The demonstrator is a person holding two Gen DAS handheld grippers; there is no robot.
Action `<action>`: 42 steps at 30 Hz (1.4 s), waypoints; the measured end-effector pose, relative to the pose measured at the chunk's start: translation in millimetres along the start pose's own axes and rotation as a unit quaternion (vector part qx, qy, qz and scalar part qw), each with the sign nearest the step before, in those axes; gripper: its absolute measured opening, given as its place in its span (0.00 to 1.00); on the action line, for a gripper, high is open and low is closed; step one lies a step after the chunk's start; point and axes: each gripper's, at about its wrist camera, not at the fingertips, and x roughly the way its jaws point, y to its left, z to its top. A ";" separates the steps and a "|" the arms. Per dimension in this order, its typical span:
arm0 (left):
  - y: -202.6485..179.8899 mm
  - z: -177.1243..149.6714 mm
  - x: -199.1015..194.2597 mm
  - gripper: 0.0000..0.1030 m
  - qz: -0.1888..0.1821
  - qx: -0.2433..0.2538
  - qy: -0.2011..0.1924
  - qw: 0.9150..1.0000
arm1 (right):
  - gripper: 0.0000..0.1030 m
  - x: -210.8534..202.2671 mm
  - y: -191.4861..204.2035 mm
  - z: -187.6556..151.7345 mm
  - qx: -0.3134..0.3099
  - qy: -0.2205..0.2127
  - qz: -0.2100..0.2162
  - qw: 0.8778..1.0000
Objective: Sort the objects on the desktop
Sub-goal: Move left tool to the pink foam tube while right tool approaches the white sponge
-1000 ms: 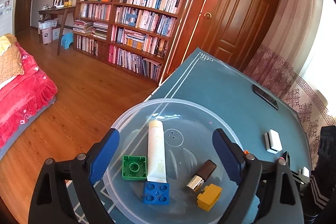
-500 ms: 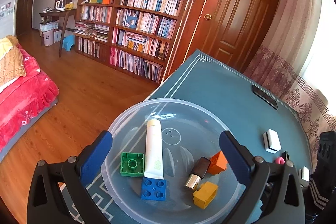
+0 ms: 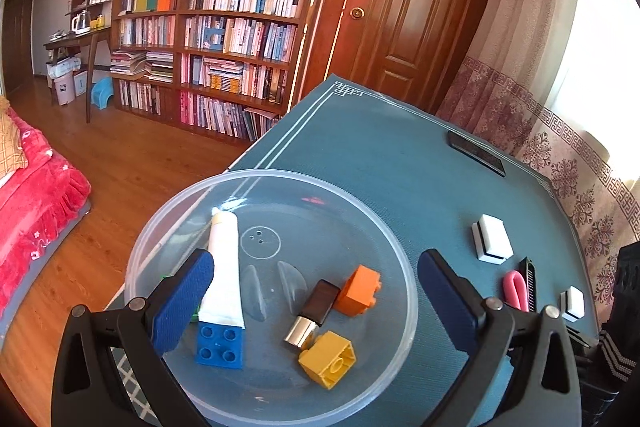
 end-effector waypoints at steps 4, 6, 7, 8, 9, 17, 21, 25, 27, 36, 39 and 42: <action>-18.9 -2.3 3.6 0.99 -0.005 0.021 0.004 1.000 | 0.54 -10.0 -16.1 -2.7 0.017 -0.011 -0.009 1.000; -31.5 -2.6 3.8 0.99 -0.005 0.038 0.002 0.999 | 0.54 -17.0 -25.0 -4.5 0.025 -0.019 -0.015 0.999; -38.2 -2.7 3.4 0.99 -0.008 0.047 0.001 0.999 | 0.54 -21.1 -29.4 -5.3 0.029 -0.025 -0.019 0.999; -44.4 -3.0 3.4 0.99 -0.012 0.054 0.001 0.998 | 0.54 -25.5 -33.0 -6.1 0.033 -0.030 -0.024 0.999; -50.8 -3.2 3.0 0.99 -0.017 0.061 0.002 0.998 | 0.54 -29.2 -37.8 -6.8 0.038 -0.035 -0.028 0.998; -100.1 -13.3 6.3 0.99 -0.044 0.105 0.014 0.993 | 0.54 -61.2 -85.0 -16.2 0.087 -0.065 -0.056 0.993; -123.2 -20.5 8.8 0.99 -0.055 0.121 0.022 0.991 | 0.54 -74.0 -105.7 -21.0 0.105 -0.074 -0.069 0.989; -145.8 -29.1 12.3 0.99 -0.065 0.136 0.033 0.988 | 0.54 -86.5 -125.2 -27.9 0.120 -0.079 -0.077 0.987; -156.8 -33.0 14.0 0.99 -0.073 0.142 0.039 0.986 | 0.54 -94.3 -134.6 -31.5 0.124 -0.083 -0.084 0.985; -196.1 -51.6 21.3 0.99 -0.088 0.172 0.061 0.979 | 0.58 -125.7 -179.8 -47.5 0.153 -0.103 -0.121 0.975; -207.6 -56.8 25.5 0.99 -0.090 0.183 0.067 0.977 | 0.62 -133.7 -191.5 -51.2 0.162 -0.111 -0.134 0.971; -216.7 -61.7 32.1 0.99 -0.085 0.197 0.071 0.974 | 0.62 -137.2 -199.5 -52.1 0.166 -0.111 -0.146 0.969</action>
